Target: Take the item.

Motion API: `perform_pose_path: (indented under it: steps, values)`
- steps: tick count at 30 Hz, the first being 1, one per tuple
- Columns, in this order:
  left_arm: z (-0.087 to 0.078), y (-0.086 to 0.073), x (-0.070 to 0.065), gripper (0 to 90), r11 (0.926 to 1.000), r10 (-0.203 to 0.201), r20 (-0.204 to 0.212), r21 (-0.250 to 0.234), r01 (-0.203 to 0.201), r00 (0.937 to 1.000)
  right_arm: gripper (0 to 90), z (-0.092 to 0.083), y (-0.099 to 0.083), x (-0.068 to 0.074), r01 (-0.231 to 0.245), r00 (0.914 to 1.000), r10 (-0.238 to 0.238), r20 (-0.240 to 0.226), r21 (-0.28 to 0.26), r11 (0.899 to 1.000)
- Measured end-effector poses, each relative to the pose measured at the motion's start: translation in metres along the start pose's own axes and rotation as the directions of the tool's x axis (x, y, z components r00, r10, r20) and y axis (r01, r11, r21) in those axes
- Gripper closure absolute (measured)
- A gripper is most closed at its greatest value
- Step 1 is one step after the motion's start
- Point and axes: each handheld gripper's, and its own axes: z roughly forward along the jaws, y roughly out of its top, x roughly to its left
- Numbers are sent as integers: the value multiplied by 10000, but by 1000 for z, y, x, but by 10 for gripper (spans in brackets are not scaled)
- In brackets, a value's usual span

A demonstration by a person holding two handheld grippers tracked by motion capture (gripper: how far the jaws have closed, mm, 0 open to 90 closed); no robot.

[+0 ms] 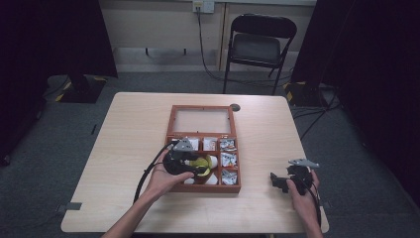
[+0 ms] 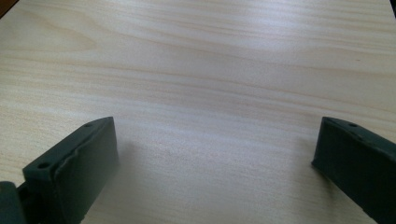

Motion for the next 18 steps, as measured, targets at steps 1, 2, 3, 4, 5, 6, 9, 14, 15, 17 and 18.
perform_pose_path:
  steps: [1,2,3,4,5,6,9,14,15,17,18]
  values:
    - [0,0,0,403,10000,0,0,0,0,10000,0,0,0,0,0,10000,0,0,0,10000]
    - [1,-1,0,408,9999,87,33,143,-88,10000,0,0,0,0,0,10000,0,-1,-1,10000]
    - [2,-1,0,409,9998,67,24,181,-67,10000,0,0,0,0,4,10000,-4,-1,-2,10000]
    - [3,-2,1,417,9998,16,159,203,-19,9999,0,0,0,0,3,10000,-3,0,-1,10000]
    - [4,-3,1,431,9996,38,176,272,-42,9998,0,0,0,0,3,10000,-3,-1,1,10000]
    - [5,-3,2,438,9994,68,133,326,-72,9999,0,0,0,0,2,10000,-2,-2,1,10000]
    - [8,-6,3,468,9985,102,125,542,-108,9999,0,0,0,0,2,10000,-2,0,0,10000]
    - [15,-9,3,466,9972,-39,220,748,23,9997,0,0,0,0,2,10000,-2,-1,0,10000]
    - [17,-10,3,466,9964,-3,172,852,-12,9999,0,0,0,0,1,10000,-1,0,-1,10000]
    - [20,-11,3,471,9945,-9,187,1047,-10,9998,0,0,0,0,1,10000,-1,1,1,10000]
    - [22,-11,4,473,9933,15,143,1159,-31,9999,0,0,0,0,-4,10000,4,6,-2,10000]
